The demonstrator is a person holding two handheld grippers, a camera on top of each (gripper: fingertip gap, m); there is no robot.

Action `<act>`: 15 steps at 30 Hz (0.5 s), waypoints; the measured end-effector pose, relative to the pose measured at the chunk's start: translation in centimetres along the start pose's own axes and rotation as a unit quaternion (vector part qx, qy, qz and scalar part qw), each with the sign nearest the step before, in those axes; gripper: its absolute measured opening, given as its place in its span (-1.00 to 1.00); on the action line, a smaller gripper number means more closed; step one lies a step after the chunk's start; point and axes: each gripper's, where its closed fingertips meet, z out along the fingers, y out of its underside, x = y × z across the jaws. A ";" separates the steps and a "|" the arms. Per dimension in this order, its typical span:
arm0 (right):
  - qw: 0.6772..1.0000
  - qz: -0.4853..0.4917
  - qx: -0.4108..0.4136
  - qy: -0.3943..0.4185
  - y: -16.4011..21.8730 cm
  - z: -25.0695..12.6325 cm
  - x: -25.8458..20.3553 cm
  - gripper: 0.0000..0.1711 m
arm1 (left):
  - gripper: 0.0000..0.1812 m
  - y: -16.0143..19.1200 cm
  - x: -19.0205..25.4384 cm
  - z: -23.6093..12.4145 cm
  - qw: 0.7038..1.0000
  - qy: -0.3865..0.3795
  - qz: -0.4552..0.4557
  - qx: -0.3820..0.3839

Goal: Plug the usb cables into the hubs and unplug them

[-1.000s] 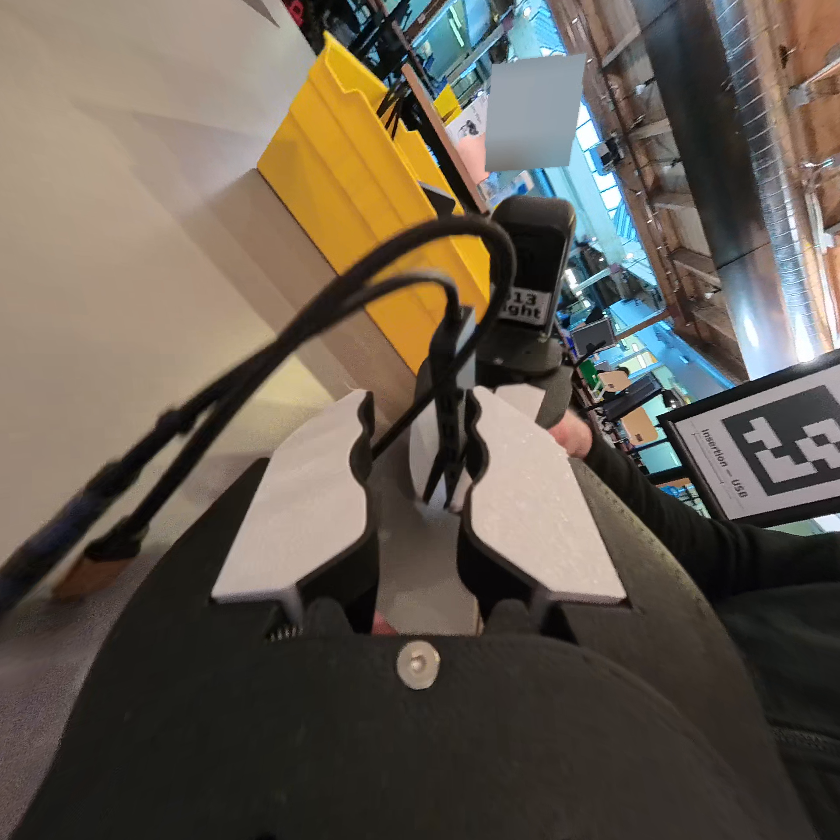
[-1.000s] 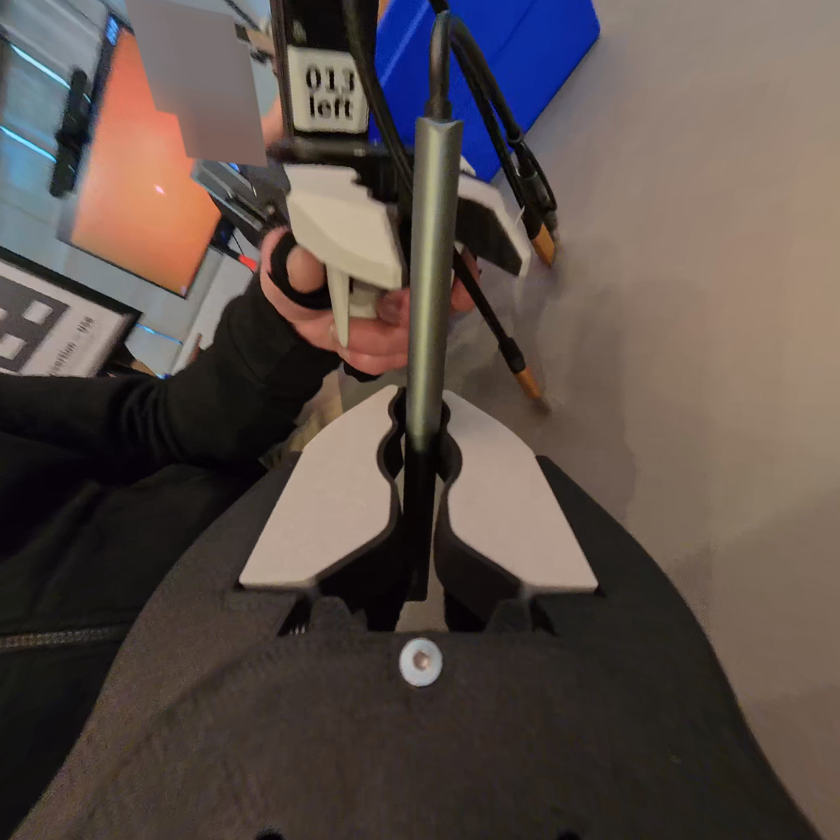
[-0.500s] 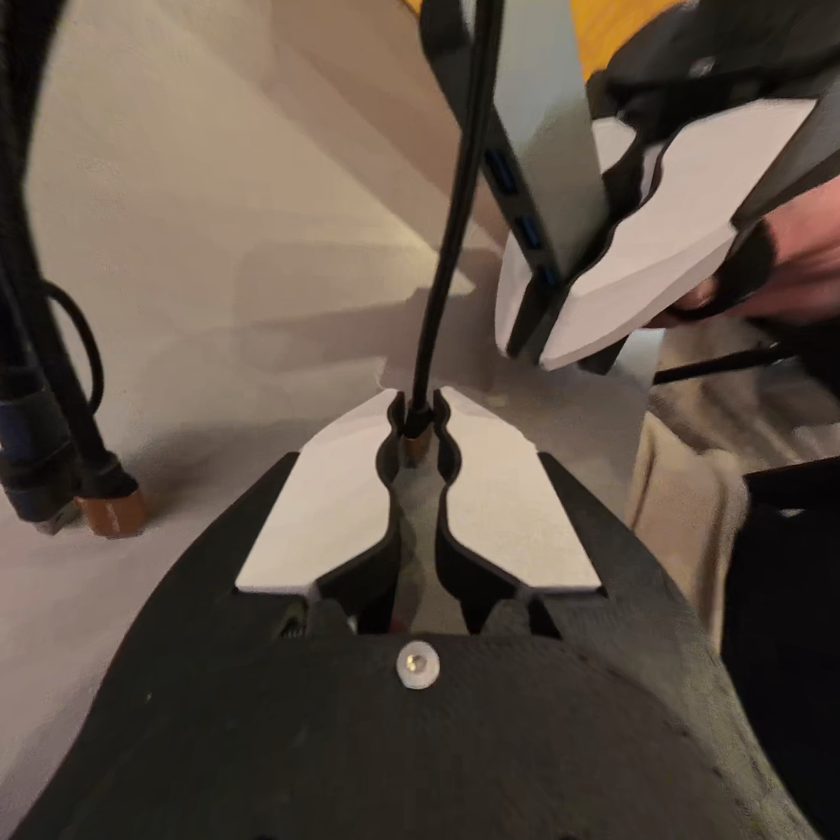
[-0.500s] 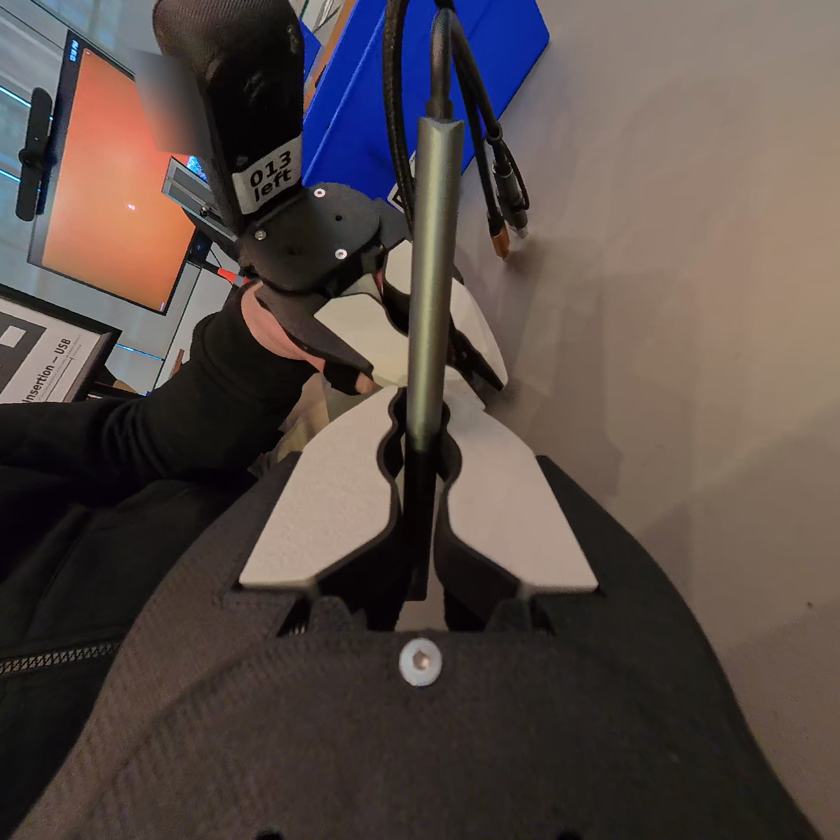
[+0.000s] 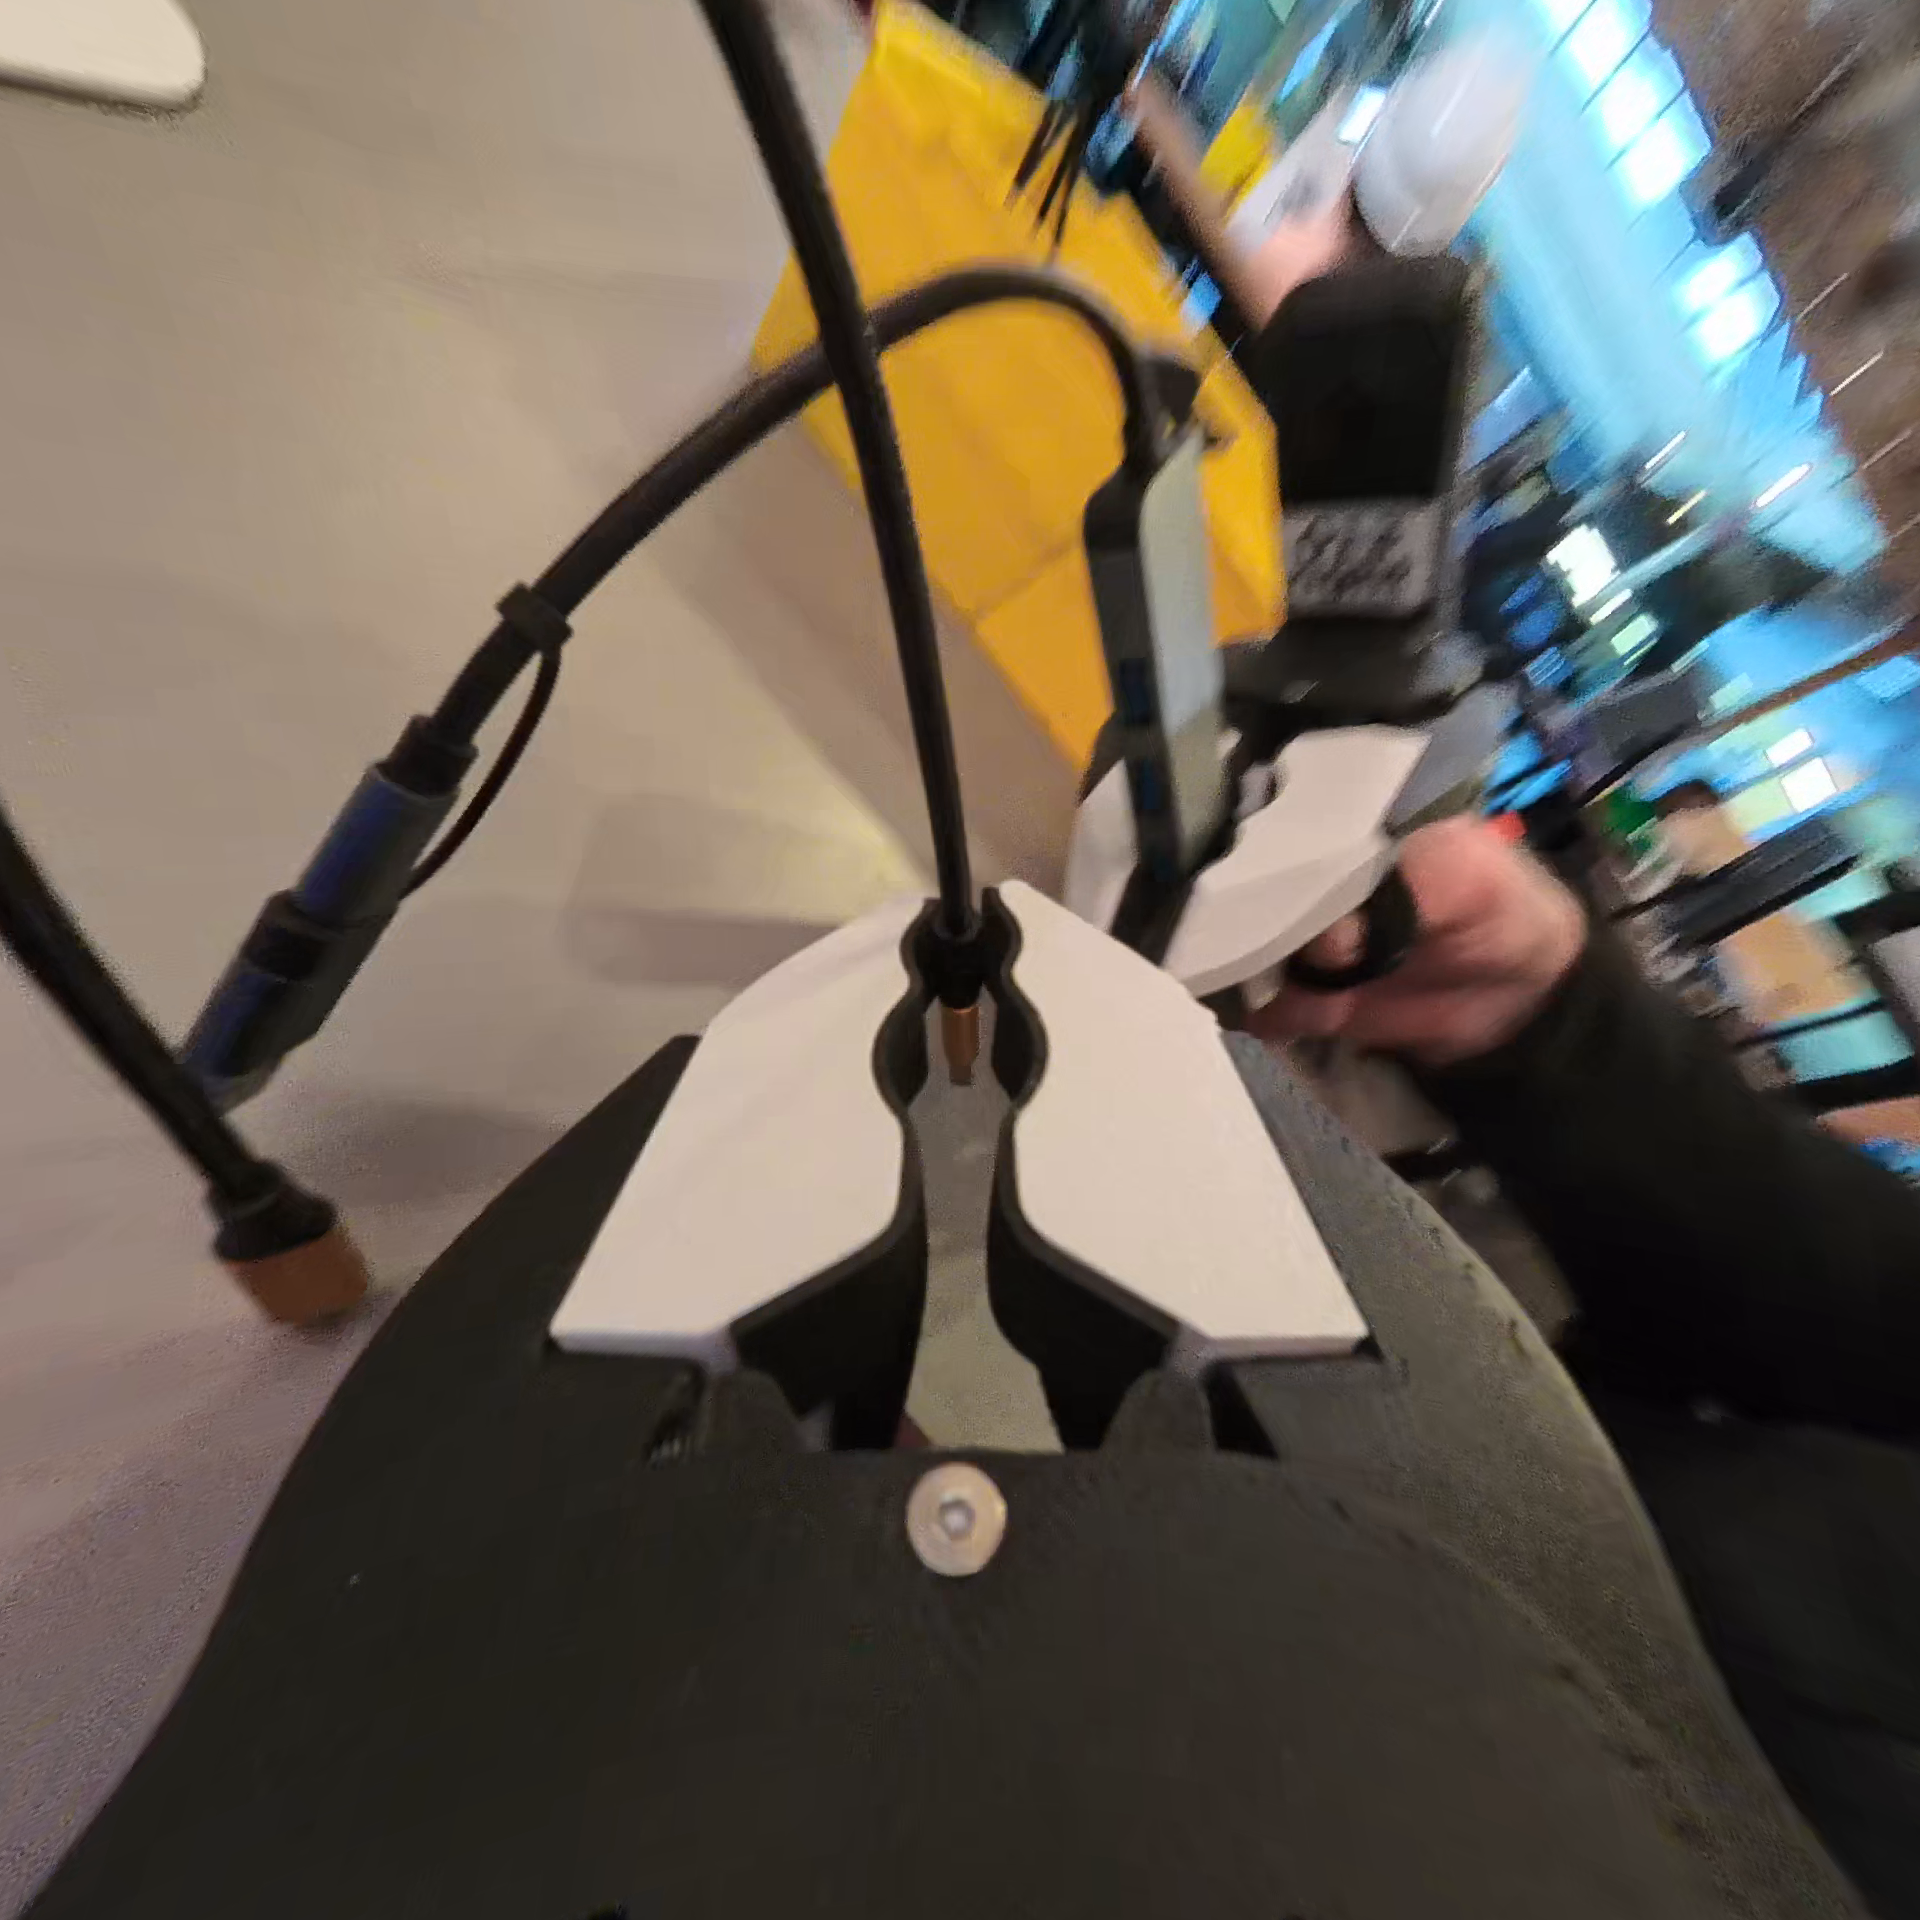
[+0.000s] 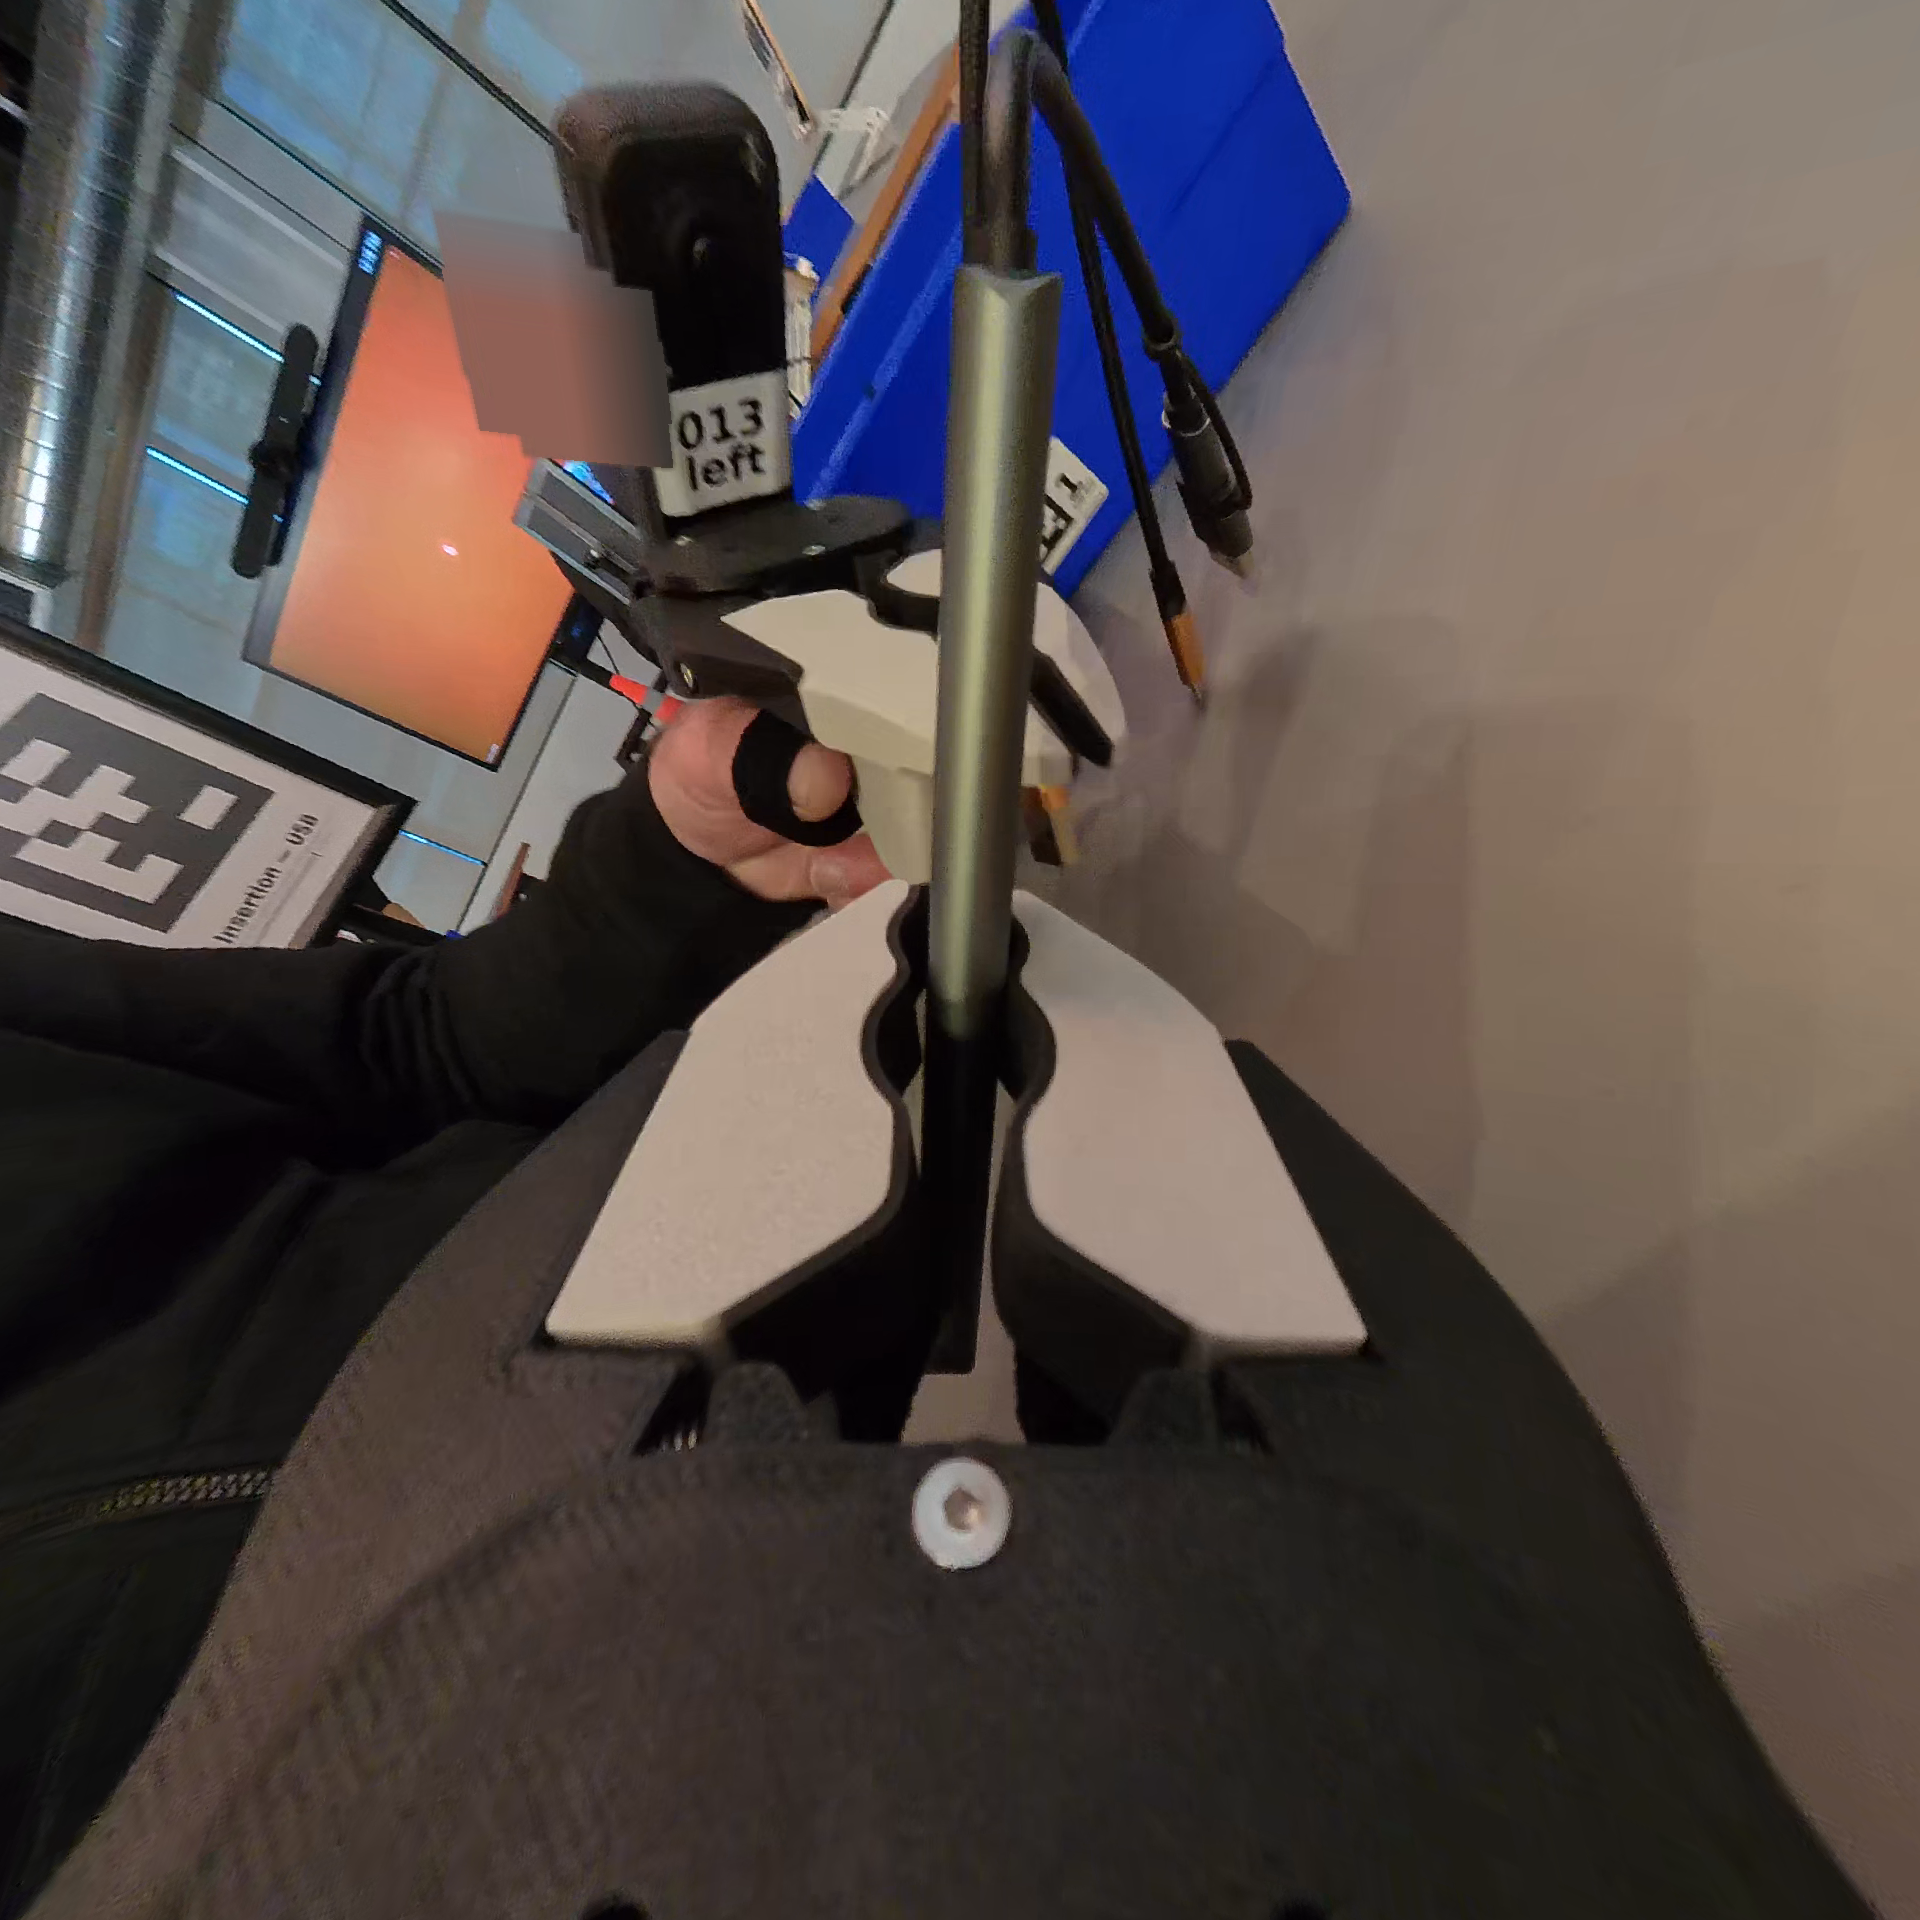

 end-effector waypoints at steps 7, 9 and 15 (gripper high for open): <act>0.990 0.008 0.090 -0.109 -2.4 -0.4 -2.7 -0.89 | -0.92 -5.1 4.1 -1.3 0.980 0.074 -0.057 0.176; 0.983 -0.006 0.118 -0.139 -3.2 -0.8 -3.9 -0.89 | -0.92 -6.1 4.5 -1.9 0.970 0.089 -0.079 0.211; 0.973 -0.053 0.141 -0.174 -3.8 -0.7 -5.8 -0.89 | -0.92 -7.4 6.7 -2.4 0.946 0.124 -0.106 0.279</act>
